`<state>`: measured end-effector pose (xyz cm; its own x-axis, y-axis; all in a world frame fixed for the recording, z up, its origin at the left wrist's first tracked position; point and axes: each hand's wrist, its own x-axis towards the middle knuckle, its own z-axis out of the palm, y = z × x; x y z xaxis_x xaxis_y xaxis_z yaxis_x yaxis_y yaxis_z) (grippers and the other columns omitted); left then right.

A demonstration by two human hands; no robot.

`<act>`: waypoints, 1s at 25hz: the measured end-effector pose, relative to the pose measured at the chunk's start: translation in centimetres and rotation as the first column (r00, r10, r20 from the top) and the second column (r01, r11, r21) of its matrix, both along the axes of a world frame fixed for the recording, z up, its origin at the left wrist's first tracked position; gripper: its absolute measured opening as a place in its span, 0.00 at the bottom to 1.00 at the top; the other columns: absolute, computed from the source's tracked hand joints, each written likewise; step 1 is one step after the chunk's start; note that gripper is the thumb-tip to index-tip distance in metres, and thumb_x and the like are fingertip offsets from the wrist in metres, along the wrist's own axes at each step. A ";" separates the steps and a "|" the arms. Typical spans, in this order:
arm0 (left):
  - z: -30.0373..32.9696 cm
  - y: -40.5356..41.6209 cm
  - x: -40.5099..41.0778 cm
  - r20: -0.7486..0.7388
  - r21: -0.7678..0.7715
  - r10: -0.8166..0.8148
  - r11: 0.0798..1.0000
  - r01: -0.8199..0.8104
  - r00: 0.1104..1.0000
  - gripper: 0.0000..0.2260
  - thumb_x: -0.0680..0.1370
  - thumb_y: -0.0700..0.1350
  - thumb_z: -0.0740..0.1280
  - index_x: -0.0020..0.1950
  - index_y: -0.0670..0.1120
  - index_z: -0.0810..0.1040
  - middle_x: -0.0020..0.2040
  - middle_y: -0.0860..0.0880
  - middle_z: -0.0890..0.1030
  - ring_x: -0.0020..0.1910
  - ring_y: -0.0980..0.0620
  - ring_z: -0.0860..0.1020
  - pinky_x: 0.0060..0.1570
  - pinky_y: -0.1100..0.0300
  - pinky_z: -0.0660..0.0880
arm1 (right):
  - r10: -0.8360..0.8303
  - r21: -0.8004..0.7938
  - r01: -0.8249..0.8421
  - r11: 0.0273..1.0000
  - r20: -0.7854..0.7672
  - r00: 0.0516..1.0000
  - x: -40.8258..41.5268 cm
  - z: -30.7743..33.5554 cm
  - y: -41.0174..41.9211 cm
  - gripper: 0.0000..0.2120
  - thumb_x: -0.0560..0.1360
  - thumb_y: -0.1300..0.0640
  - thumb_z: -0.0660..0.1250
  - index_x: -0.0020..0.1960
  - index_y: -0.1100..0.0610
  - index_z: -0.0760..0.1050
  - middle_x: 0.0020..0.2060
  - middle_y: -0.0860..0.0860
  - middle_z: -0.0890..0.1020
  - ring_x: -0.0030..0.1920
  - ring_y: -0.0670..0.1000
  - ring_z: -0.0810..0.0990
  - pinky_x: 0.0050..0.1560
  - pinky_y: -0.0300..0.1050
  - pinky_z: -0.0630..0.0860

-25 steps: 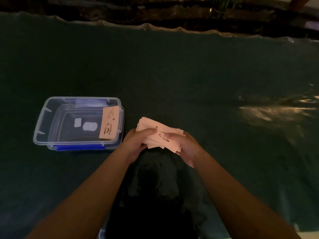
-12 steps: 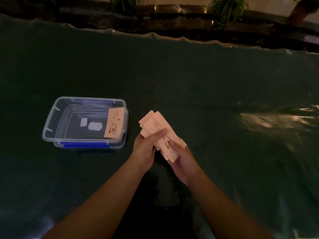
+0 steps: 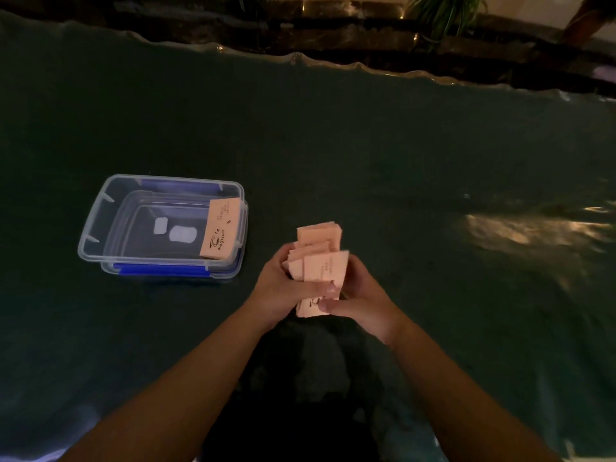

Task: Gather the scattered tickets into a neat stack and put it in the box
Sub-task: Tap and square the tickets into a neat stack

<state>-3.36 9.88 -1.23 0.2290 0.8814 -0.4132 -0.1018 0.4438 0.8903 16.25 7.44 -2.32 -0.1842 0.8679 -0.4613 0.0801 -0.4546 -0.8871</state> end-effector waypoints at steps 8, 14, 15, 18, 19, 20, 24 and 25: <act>-1.8 0.7 -1.2 -0.242 0.234 -0.235 0.928 0.292 0.941 0.42 0.62 0.39 0.87 0.71 0.52 0.72 0.63 0.54 0.84 0.60 0.55 0.83 0.61 0.57 0.79 | 0.086 0.160 -0.113 0.981 0.165 0.983 -2.2 -1.3 -0.7 0.53 0.65 0.64 0.76 0.79 0.36 0.52 0.63 0.38 0.83 0.67 0.44 0.82 0.60 0.38 0.79; -4.1 0.1 -1.3 -0.279 0.225 -0.281 0.910 0.347 0.918 0.49 0.65 0.36 0.84 0.78 0.51 0.59 0.64 0.64 0.79 0.62 0.62 0.80 0.57 0.73 0.73 | 0.178 0.145 -0.213 0.966 0.224 0.958 -2.6 -2.6 -1.0 0.62 0.69 0.71 0.76 0.87 0.46 0.39 0.71 0.42 0.77 0.67 0.36 0.79 0.61 0.29 0.75; -4.2 0.1 -1.2 -0.292 0.217 -0.291 0.908 0.359 0.911 0.52 0.65 0.38 0.84 0.80 0.52 0.55 0.65 0.65 0.78 0.63 0.63 0.79 0.58 0.74 0.72 | 0.193 0.142 -0.229 0.963 0.230 0.954 -2.6 -2.7 -1.0 0.63 0.69 0.71 0.77 0.86 0.43 0.39 0.73 0.41 0.75 0.68 0.36 0.78 0.61 0.29 0.75; -4.6 0.2 -1.3 -0.337 0.229 -0.297 0.895 0.384 0.893 0.60 0.65 0.44 0.84 0.82 0.56 0.44 0.67 0.74 0.71 0.68 0.68 0.72 0.62 0.78 0.65 | 0.223 0.147 -0.261 0.954 0.235 0.946 -2.6 -2.7 -0.9 0.66 0.67 0.70 0.77 0.83 0.32 0.39 0.77 0.38 0.70 0.71 0.35 0.75 0.61 0.29 0.75; -4.6 0.3 -1.5 -0.342 0.233 -0.299 0.891 0.389 0.891 0.62 0.64 0.46 0.85 0.82 0.58 0.42 0.68 0.77 0.67 0.70 0.70 0.70 0.64 0.77 0.64 | 0.230 0.158 -0.273 0.949 0.247 0.941 -2.6 -2.6 -0.9 0.66 0.67 0.69 0.78 0.82 0.29 0.39 0.78 0.38 0.68 0.72 0.34 0.74 0.62 0.28 0.75; -4.6 0.4 -1.8 -0.344 0.232 -0.304 0.890 0.394 0.889 0.63 0.63 0.49 0.85 0.82 0.60 0.40 0.70 0.78 0.65 0.72 0.70 0.67 0.67 0.75 0.63 | 0.235 0.169 -0.285 0.943 0.264 0.935 -2.6 -2.4 -0.9 0.66 0.67 0.68 0.78 0.82 0.29 0.39 0.80 0.39 0.66 0.74 0.33 0.72 0.63 0.27 0.73; -4.4 0.5 -2.1 -0.362 0.224 -0.320 0.882 0.415 0.875 0.66 0.62 0.53 0.84 0.81 0.61 0.36 0.82 0.57 0.59 0.79 0.63 0.60 0.75 0.60 0.58 | 0.257 0.169 -0.321 0.932 0.319 0.912 -2.7 -2.3 -0.7 0.66 0.67 0.65 0.78 0.84 0.35 0.36 0.84 0.44 0.58 0.77 0.34 0.67 0.68 0.26 0.68; -4.4 0.5 -2.0 -0.367 0.226 -0.325 0.878 0.422 0.872 0.66 0.63 0.53 0.84 0.81 0.59 0.34 0.82 0.54 0.58 0.79 0.63 0.59 0.75 0.62 0.56 | 0.265 0.164 -0.328 0.930 0.318 0.910 -2.9 -2.3 -0.7 0.66 0.68 0.65 0.78 0.84 0.35 0.34 0.84 0.43 0.58 0.76 0.34 0.68 0.68 0.25 0.68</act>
<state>-5.36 10.35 -5.61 0.4691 0.8448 -0.2574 0.3201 0.1090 0.9411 13.37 6.76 -4.64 -0.3359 0.8757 -0.3470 0.4463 -0.1765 -0.8773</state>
